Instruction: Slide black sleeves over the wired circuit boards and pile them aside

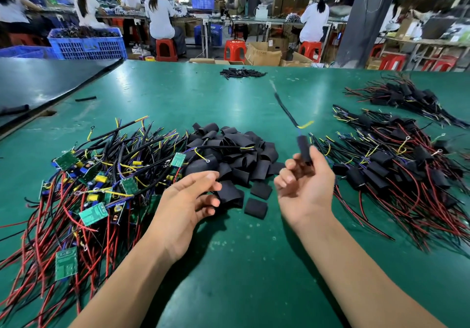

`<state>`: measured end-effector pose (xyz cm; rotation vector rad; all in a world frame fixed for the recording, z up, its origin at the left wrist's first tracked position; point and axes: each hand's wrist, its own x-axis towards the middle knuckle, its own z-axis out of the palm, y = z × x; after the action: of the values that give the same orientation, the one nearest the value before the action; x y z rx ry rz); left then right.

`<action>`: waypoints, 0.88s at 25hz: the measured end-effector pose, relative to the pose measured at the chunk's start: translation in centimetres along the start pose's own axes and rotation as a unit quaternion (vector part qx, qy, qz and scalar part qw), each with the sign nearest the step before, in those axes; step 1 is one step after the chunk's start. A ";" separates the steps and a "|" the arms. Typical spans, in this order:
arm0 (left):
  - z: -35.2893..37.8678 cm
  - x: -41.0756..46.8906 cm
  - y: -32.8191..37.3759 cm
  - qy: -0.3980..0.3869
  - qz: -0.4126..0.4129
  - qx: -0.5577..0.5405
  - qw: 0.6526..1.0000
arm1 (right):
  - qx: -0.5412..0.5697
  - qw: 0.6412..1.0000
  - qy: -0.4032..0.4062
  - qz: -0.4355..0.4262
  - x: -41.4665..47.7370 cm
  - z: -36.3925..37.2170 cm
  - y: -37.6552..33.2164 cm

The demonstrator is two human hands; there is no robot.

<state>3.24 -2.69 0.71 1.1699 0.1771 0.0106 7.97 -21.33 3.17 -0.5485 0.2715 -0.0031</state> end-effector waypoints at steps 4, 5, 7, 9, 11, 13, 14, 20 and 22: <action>0.2 0.0 -0.4 0.030 0.010 0.030 0.999 | 0.076 0.988 0.132 -0.016 1.1 -1.4 -1.1; 0.3 0.0 -0.5 0.037 0.016 0.044 0.998 | 0.082 0.985 0.148 -0.019 1.3 -1.6 -1.2; 0.3 0.0 -0.7 0.052 0.033 0.079 0.995 | 0.082 0.984 0.159 -0.025 1.5 -1.8 -1.4; 0.3 0.0 -0.8 0.063 0.043 0.107 0.991 | 0.084 0.985 0.150 -0.023 1.7 -2.0 -1.6; 0.3 0.1 -1.0 0.067 0.048 0.128 0.988 | 0.079 0.989 0.126 -0.012 1.8 -2.2 -1.6; 0.3 0.0 -1.2 0.073 0.054 0.152 0.984 | 0.031 0.996 0.089 0.007 1.9 -2.1 -1.2; 0.4 -0.1 -1.3 0.077 0.057 0.159 0.983 | -0.019 0.997 0.069 0.013 1.9 -2.0 -0.7; 0.1 0.2 -1.3 0.170 0.113 0.151 0.967 | -0.465 0.875 -0.029 -0.135 1.5 -2.0 2.1; -0.2 0.3 -1.1 0.176 0.113 0.140 0.968 | -0.582 0.785 -0.057 -0.204 1.1 -2.3 2.5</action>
<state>3.41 -2.94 -0.41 1.4597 0.3661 0.4072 8.25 -20.48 -0.29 -1.8433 -0.0094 -0.2376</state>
